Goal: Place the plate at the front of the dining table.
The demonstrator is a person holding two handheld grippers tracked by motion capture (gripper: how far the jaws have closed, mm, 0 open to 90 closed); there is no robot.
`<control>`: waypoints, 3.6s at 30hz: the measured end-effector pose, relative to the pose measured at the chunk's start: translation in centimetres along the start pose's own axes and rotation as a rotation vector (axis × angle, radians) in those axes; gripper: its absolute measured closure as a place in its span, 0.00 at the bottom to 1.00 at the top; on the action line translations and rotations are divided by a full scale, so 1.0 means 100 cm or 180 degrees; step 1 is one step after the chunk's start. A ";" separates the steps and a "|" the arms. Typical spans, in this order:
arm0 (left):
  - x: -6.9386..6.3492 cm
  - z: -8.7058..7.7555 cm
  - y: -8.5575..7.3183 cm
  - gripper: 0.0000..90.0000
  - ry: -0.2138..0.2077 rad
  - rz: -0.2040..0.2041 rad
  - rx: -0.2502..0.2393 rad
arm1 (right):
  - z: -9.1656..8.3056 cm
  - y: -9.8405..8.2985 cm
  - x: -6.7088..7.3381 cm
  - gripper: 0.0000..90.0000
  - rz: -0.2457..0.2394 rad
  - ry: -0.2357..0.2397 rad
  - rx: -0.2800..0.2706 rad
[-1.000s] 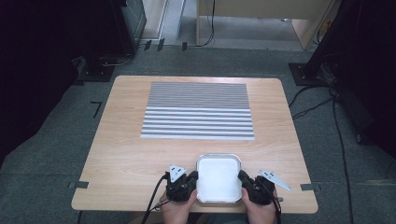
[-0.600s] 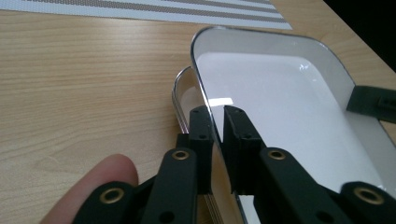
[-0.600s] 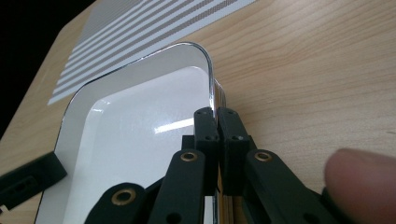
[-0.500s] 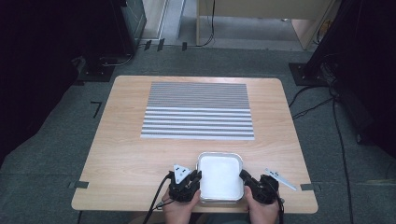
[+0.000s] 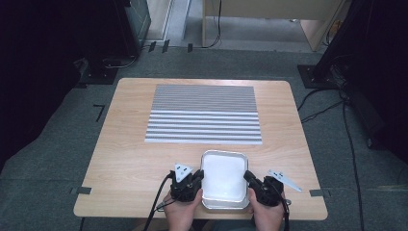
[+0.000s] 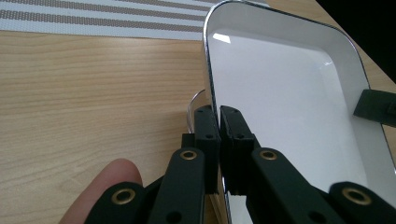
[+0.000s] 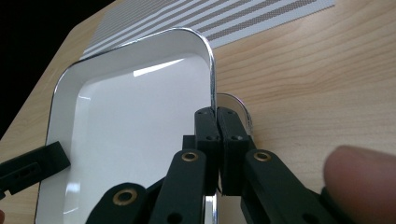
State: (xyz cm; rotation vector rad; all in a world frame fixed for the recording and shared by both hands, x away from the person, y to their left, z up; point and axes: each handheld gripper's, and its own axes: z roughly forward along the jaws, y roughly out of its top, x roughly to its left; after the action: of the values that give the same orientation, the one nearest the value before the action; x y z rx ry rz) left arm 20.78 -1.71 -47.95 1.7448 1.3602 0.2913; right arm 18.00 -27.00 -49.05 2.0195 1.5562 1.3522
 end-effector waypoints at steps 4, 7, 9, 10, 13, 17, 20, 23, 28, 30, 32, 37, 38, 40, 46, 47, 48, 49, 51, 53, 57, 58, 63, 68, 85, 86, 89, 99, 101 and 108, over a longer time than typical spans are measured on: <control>0.004 0.001 0.005 0.98 -0.0010 -0.0012 0.0007 | 0.003 0.004 0.003 1.00 -0.0069 0.0023 0.0033; 0.007 0.002 0.010 0.98 -0.0018 0.0000 -0.0005 | 0.007 0.009 0.005 1.00 -0.0120 0.0031 0.0048; 0.009 0.002 0.013 0.98 -0.0006 0.0001 -0.0031 | 0.010 0.014 0.008 1.00 -0.0150 0.0043 0.0055; 0.011 0.003 0.014 0.98 -0.0005 -0.0002 -0.0035 | 0.013 0.019 0.011 1.00 -0.0211 0.0052 0.0047; 0.016 0.004 0.021 0.98 0.0006 -0.0022 -0.0055 | 0.020 0.025 0.015 1.00 -0.0268 0.0073 0.0049; 0.023 0.006 0.029 0.98 0.0053 -0.0019 -0.0060 | 0.031 0.033 0.022 1.00 -0.0312 0.0089 0.0079; 0.029 0.009 0.036 0.98 0.0073 -0.0039 -0.0084 | 0.036 0.038 0.025 1.00 -0.0337 0.0103 0.0086; 0.034 0.012 0.043 0.98 0.0079 -0.0059 -0.0087 | 0.043 0.046 0.029 1.00 -0.0349 0.0117 0.0117; 0.043 0.018 0.060 0.99 0.0078 -0.0111 -0.0113 | 0.057 0.062 0.035 1.00 -0.0375 0.0149 0.0153; 0.045 0.020 0.063 0.99 0.0084 -0.0109 -0.0110 | 0.059 0.064 0.036 1.00 -0.0391 0.0154 0.0146; 0.047 0.024 0.069 0.99 0.0092 -0.0107 -0.0105 | 0.065 0.070 0.037 1.00 -0.0403 0.0150 0.0156; 0.053 0.035 0.082 0.99 0.0149 -0.0100 -0.0090 | 0.081 0.082 0.038 1.00 -0.0393 0.0155 0.0211; 0.055 0.038 0.084 0.99 0.0152 -0.0113 -0.0090 | 0.088 0.088 0.038 1.00 -0.0384 0.0153 0.0249; 0.058 0.043 0.089 0.99 0.0162 -0.0134 -0.0073 | 0.092 0.090 0.038 1.00 -0.0374 0.0153 0.0272; 0.068 0.056 0.103 0.99 0.0199 -0.0168 -0.0040 | 0.113 0.104 0.038 1.00 -0.0316 0.0167 0.0381; 0.070 0.058 0.105 1.00 0.0210 -0.0174 -0.0037 | 0.116 0.106 0.039 1.00 -0.0336 0.0154 0.0370; 0.072 0.061 0.108 1.00 0.0217 -0.0164 -0.0035 | 0.122 0.110 0.041 1.00 -0.0339 0.0128 0.0372; 0.073 0.063 0.110 1.00 0.0215 -0.0197 -0.0044 | 0.122 0.110 0.041 1.00 -0.0339 0.0128 0.0372; 0.077 0.068 0.114 1.00 0.0236 -0.0211 -0.0023 | 0.128 0.115 0.043 1.00 -0.0358 0.0105 0.0380; 0.080 0.073 0.118 1.00 0.0251 -0.0232 0.0004 | 0.139 0.121 0.045 1.00 -0.0361 0.0069 0.0407; 0.089 0.082 0.125 1.00 0.0279 -0.0292 0.0018 | 0.154 0.129 0.049 1.00 -0.0395 0.0042 0.0451; 0.091 0.084 0.127 1.00 0.0284 -0.0305 0.0020 | 0.154 0.129 0.049 1.00 -0.0395 0.0042 0.0451; 0.104 0.094 0.139 1.00 0.0303 -0.0325 0.0051 | 0.172 0.138 0.055 1.00 -0.0406 0.0027 0.0494; 0.115 0.107 0.152 1.00 0.0353 -0.0300 0.0054 | 0.194 0.148 0.057 1.00 -0.0375 0.0014 0.0533; 0.140 0.139 0.179 1.00 0.0370 -0.0409 0.0226 | 0.236 0.169 0.058 1.00 -0.0324 -0.0001 0.0631; 0.142 0.141 0.180 1.00 0.0373 -0.0435 0.0237 | 0.238 0.170 0.058 1.00 -0.0342 -0.0011 0.0629; 0.145 0.147 0.182 1.00 0.0396 -0.0433 0.0270 | 0.245 0.171 0.058 1.00 -0.0362 -0.0014 0.0645; 0.154 0.166 0.190 1.00 0.0379 -0.0509 0.0415 | 0.265 0.172 0.047 1.00 -0.0255 -0.0010 0.0682; 0.156 0.169 0.192 1.00 0.0375 -0.0547 0.0426 | 0.267 0.173 0.047 1.00 -0.0263 -0.0009 0.0682; 0.160 0.179 0.197 1.00 0.0364 -0.0630 0.0474 | 0.276 0.179 0.047 0.99 -0.0265 -0.0081 0.0674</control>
State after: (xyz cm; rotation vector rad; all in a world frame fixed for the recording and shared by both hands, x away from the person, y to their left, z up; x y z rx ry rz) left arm 51.46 3.25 -48.79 1.7184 1.6610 0.1857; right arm 50.69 -21.21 -49.35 2.0545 1.8182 1.1703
